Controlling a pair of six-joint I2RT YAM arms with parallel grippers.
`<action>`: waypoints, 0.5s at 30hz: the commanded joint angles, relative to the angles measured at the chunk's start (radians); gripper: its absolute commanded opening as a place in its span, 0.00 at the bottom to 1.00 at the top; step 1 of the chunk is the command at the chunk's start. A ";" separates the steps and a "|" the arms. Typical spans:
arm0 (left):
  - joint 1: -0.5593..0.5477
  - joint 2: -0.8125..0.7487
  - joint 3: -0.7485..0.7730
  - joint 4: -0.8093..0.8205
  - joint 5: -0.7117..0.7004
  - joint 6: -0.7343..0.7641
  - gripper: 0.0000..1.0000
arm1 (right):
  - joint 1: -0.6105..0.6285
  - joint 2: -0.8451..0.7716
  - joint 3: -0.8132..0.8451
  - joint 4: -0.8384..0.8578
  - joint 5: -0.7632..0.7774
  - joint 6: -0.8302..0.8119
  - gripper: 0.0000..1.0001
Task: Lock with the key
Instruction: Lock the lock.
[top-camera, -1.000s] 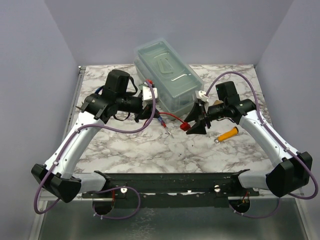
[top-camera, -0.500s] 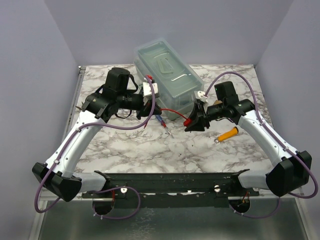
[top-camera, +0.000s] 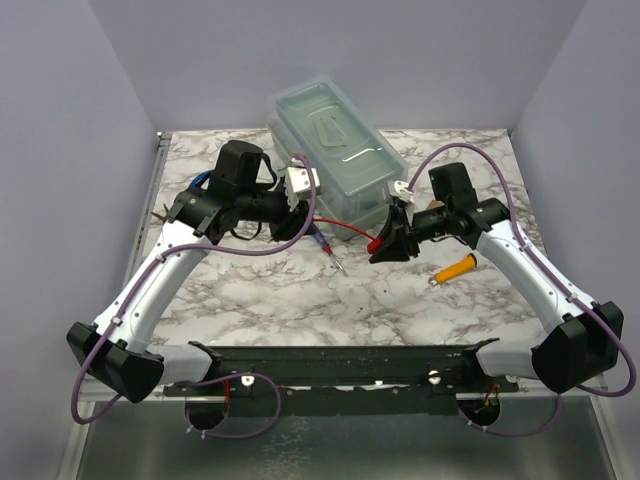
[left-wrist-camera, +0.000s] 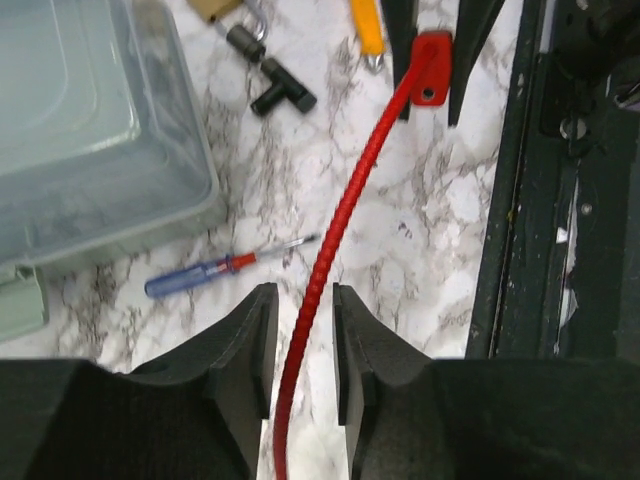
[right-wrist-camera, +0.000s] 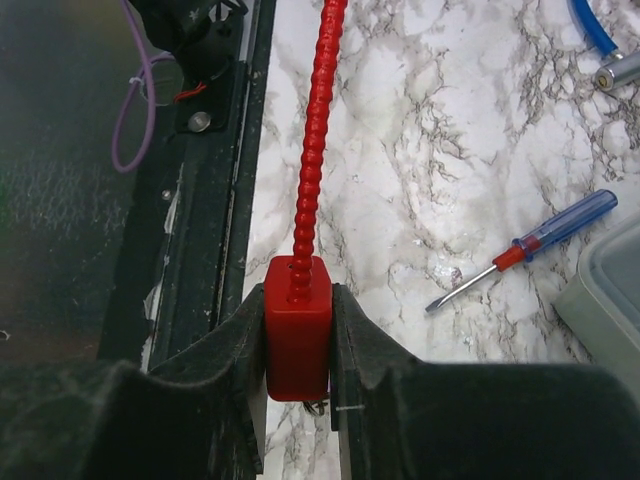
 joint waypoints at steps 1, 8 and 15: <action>0.037 0.009 0.001 -0.205 -0.109 0.116 0.34 | 0.007 -0.013 0.015 -0.013 0.046 0.021 0.00; 0.070 0.024 0.042 -0.398 -0.140 0.282 0.52 | 0.007 0.003 0.019 -0.074 0.092 -0.025 0.00; 0.094 0.054 0.057 -0.423 -0.215 0.339 0.61 | 0.008 0.017 0.028 -0.112 0.095 -0.072 0.00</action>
